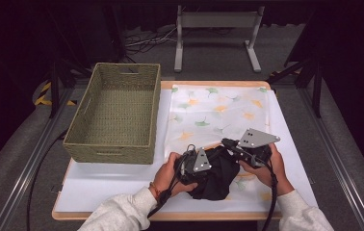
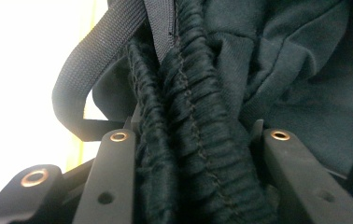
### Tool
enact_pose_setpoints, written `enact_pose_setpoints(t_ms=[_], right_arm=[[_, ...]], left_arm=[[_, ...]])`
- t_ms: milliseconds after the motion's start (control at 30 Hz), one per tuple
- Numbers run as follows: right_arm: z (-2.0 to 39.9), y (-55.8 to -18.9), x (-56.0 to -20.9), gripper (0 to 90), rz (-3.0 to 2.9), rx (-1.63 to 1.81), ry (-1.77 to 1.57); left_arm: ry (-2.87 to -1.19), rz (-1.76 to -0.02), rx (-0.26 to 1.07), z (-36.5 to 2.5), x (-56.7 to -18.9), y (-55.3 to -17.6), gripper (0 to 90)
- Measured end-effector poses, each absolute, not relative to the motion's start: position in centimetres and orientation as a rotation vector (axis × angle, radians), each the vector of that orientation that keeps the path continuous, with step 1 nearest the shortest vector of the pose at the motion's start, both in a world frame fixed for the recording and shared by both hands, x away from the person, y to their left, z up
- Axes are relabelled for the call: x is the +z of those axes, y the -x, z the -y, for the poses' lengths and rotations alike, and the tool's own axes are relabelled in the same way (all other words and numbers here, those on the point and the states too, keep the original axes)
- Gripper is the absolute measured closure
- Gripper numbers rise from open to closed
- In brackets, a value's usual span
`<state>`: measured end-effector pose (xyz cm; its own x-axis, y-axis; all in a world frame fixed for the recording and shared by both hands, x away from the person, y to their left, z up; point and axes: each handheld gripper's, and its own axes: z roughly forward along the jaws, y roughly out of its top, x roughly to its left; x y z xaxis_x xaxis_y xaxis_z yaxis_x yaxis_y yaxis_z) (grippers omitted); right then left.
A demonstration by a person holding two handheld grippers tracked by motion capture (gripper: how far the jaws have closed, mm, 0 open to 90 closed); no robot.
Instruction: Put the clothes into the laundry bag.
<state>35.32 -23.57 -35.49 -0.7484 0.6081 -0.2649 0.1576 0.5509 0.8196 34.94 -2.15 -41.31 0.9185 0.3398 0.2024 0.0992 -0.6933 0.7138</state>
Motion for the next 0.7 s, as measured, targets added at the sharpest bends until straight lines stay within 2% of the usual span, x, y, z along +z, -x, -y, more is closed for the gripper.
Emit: enact_pose_setpoints(t_ms=[333, 467, 500, 567, 700], right_arm=[[23.5, -34.9, -35.1, 88.2, -2.253, 1.133, -0.603], [23.6, -35.0, -35.1, 88.2, -2.253, 1.134, -0.607], [23.6, -35.0, -35.2, 88.2, -2.254, 1.135, -0.61], [23.6, -35.0, -35.2, 88.2, -2.256, 1.134, -0.606], [23.7, -35.0, -35.2, 88.2, -2.256, 1.135, -0.607]], left_arm=[[-2.306, -0.39, 0.444, 2.9, -41.4, -36.1, 58.2], [-2.297, -0.394, 0.422, 2.9, -41.3, -36.0, 48.9], [-2.295, -0.397, 0.414, 2.8, -41.2, -36.0, 48.9], [-2.288, -0.394, 0.394, 2.5, -40.9, -35.8, 39.9], [-2.248, -0.365, 0.336, 1.8, -40.3, -35.4, 29.0]])
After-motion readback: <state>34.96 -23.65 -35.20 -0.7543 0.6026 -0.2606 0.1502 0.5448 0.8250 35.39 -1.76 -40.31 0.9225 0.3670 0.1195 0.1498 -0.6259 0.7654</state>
